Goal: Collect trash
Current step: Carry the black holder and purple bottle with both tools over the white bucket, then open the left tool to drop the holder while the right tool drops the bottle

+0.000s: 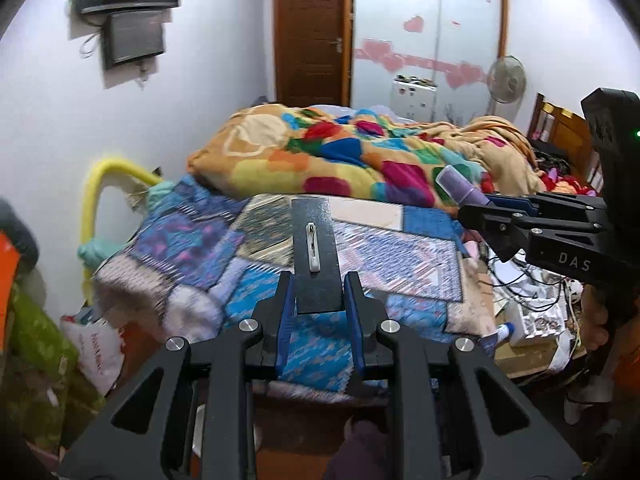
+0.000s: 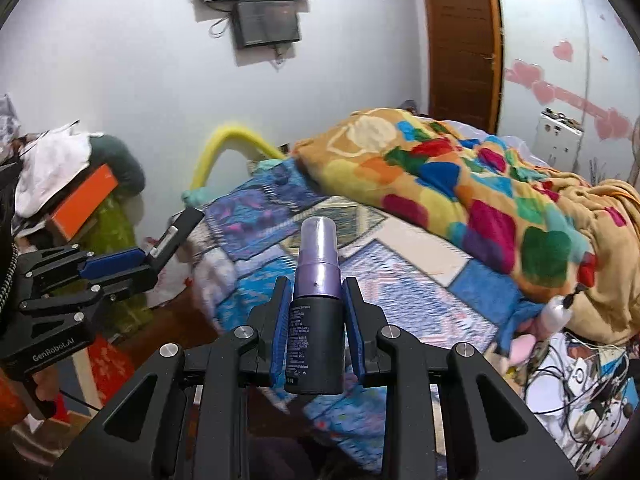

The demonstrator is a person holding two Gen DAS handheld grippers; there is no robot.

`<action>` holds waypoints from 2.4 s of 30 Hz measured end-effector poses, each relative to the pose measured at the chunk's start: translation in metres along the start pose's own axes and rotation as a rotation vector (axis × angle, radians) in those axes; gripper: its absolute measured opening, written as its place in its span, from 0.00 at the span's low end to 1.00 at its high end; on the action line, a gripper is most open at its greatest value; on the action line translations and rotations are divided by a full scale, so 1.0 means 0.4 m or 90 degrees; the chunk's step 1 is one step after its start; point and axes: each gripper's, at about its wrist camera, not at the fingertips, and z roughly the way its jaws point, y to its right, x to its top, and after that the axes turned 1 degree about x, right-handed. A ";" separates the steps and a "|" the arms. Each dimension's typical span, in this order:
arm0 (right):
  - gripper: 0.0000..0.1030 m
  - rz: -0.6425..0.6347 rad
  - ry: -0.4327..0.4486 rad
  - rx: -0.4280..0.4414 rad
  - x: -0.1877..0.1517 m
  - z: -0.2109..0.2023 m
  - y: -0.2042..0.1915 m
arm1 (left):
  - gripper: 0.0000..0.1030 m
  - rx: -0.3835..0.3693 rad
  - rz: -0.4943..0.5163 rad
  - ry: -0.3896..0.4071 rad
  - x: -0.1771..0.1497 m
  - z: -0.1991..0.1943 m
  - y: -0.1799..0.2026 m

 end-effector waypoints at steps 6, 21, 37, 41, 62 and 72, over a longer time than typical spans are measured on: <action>0.23 -0.044 -0.018 0.043 0.005 0.053 -0.132 | 0.23 0.048 -0.043 -0.002 -0.095 -0.078 -0.132; 0.23 -0.136 -0.106 0.141 -0.045 0.244 -0.425 | 0.23 0.130 -0.138 -0.071 -0.334 -0.063 -0.392; 0.23 -0.106 -0.302 0.210 -0.234 0.583 -0.562 | 0.23 0.135 -0.335 -0.221 -0.658 0.213 -0.586; 0.23 -0.082 -0.356 0.221 -0.294 0.665 -0.582 | 0.23 0.128 -0.387 -0.251 -0.729 0.273 -0.614; 0.25 -0.054 -0.457 0.179 -0.357 0.881 -0.580 | 0.32 0.148 -0.471 -0.340 -0.829 0.420 -0.692; 0.25 -0.078 -0.395 0.166 -0.316 0.734 -0.547 | 0.32 0.154 -0.427 -0.277 -0.730 0.298 -0.644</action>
